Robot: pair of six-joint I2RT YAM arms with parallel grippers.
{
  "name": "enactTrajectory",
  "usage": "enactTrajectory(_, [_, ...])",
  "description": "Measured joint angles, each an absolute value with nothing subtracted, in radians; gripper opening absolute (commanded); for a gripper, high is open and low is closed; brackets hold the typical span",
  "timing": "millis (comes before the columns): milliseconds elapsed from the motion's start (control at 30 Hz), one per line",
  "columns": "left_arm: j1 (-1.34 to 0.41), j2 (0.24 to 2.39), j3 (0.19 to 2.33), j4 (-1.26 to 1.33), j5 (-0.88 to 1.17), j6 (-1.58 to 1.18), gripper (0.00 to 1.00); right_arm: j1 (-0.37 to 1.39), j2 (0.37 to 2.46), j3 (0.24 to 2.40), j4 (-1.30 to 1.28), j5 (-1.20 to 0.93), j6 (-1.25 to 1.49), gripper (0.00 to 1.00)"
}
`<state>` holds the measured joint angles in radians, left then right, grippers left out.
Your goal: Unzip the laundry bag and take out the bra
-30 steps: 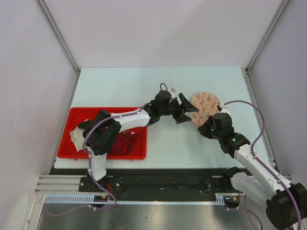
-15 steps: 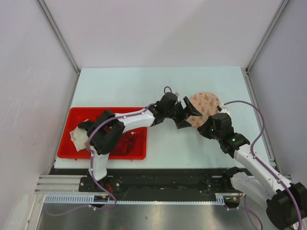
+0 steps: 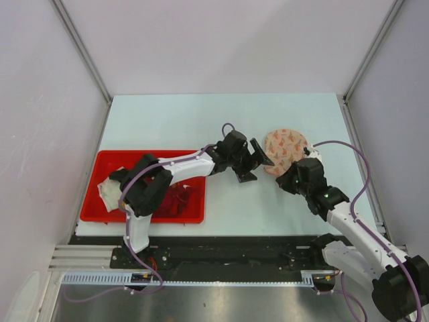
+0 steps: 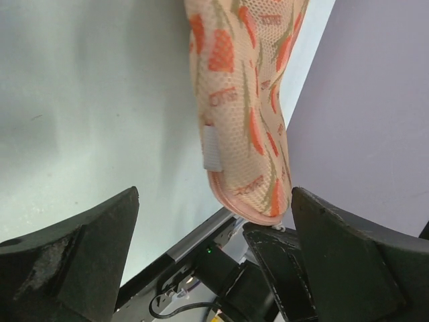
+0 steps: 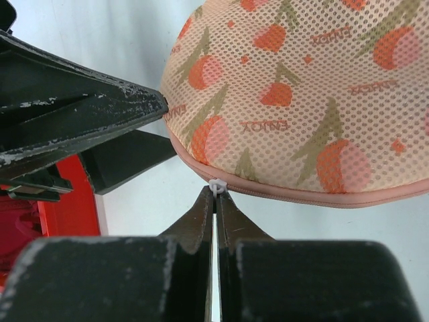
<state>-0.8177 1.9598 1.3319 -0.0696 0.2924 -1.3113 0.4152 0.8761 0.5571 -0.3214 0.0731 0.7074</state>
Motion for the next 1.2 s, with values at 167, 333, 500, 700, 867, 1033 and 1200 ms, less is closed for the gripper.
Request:
enactTrajectory(167, [-0.829, 1.991, 1.394, -0.066, 0.294, -1.318, 0.88, 0.416, 0.878, 0.557, -0.321, 0.074, 0.707, 0.00])
enactTrajectory(333, [-0.845, 2.032, 1.485, -0.063, 0.293, -1.319, 0.70, 0.417, 0.878, 0.557, -0.322, 0.075, 0.707, 0.00])
enactTrajectory(500, [-0.853, 2.036, 1.487, -0.072, 0.291, -1.320, 0.62, 0.417, 0.878, 0.557, -0.322, 0.075, 0.708, 0.00])
enactTrajectory(700, [-0.852, 2.043, 1.487, -0.084, 0.290, -1.324, 0.00, 0.417, 0.879, 0.557, -0.321, 0.075, 0.708, 0.00])
enactTrajectory(867, [-0.841, 2.043, 1.486, -0.088, 0.297, -1.327, 0.00, 0.417, 0.880, 0.557, -0.321, 0.075, 0.706, 0.00])
enactTrajectory(1033, [-0.788, 2.043, 1.468, -0.073, 0.340, -1.317, 0.00, 0.375, 0.866, 0.558, -0.324, 0.060, 0.694, 0.00])
enactTrajectory(1200, [-0.700, 2.042, 1.469, -0.089, 0.368, -1.267, 0.00, 0.292, 0.866, 0.547, -0.318, 0.047, 0.655, 0.00])
